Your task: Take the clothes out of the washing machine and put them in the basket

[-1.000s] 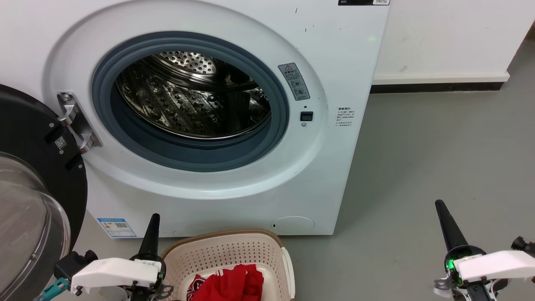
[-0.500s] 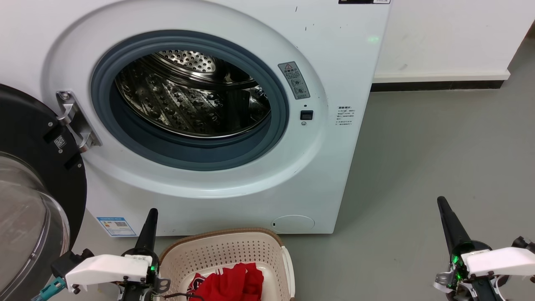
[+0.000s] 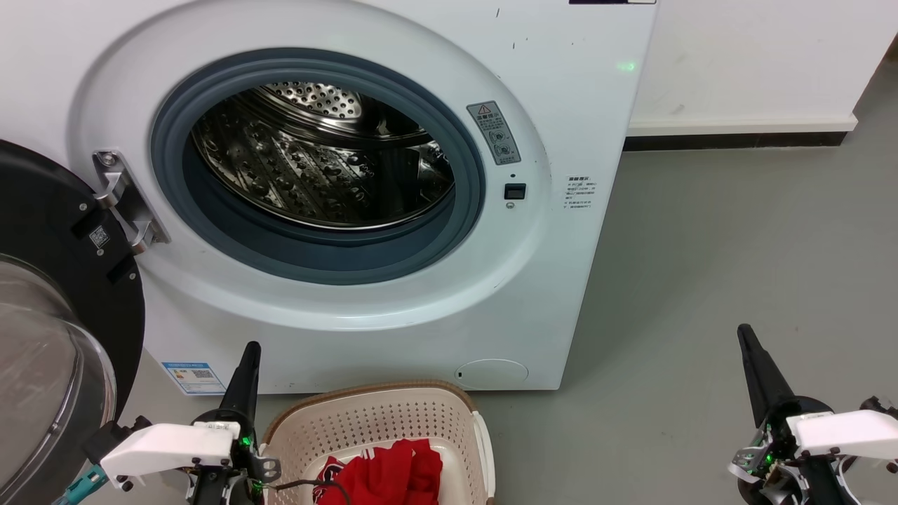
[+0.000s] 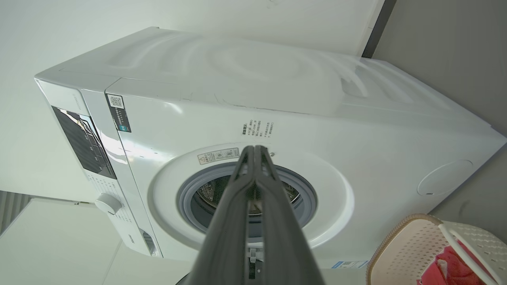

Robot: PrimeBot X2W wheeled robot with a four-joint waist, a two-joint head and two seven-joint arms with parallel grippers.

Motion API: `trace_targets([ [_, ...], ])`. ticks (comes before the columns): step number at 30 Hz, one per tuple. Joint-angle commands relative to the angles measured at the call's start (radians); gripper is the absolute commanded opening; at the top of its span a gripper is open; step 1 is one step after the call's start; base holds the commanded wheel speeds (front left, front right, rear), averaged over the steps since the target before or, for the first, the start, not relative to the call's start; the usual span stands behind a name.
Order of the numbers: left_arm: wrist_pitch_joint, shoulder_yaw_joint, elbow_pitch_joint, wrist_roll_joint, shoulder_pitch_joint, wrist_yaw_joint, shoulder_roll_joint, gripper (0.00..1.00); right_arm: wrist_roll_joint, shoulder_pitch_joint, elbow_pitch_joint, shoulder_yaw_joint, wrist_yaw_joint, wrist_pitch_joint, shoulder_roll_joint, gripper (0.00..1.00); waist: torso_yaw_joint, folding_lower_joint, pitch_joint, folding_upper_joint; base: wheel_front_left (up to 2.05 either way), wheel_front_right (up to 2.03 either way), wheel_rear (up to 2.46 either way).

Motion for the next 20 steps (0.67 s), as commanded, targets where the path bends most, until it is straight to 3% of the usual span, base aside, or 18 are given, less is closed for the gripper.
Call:
trace_targets([
  [1, 0.008, 0.005, 0.002, -0.022, -0.016, -0.008, 0.0, 0.0, 0.023, -0.026, 0.005, -0.004, 0.0, 0.005, 0.0, 0.0, 0.0, 0.0, 0.001, 0.0, 0.0, 0.0, 0.0],
  [20, 0.042, 0.031, 0.016, -0.147, -0.032, -0.026, -0.005, 0.0, 0.148, -0.049, 0.04, -0.019, 0.0, 0.022, 0.005, 0.0, -0.001, 0.0, 0.007, 0.0, 0.0, 0.0, 0.0],
])
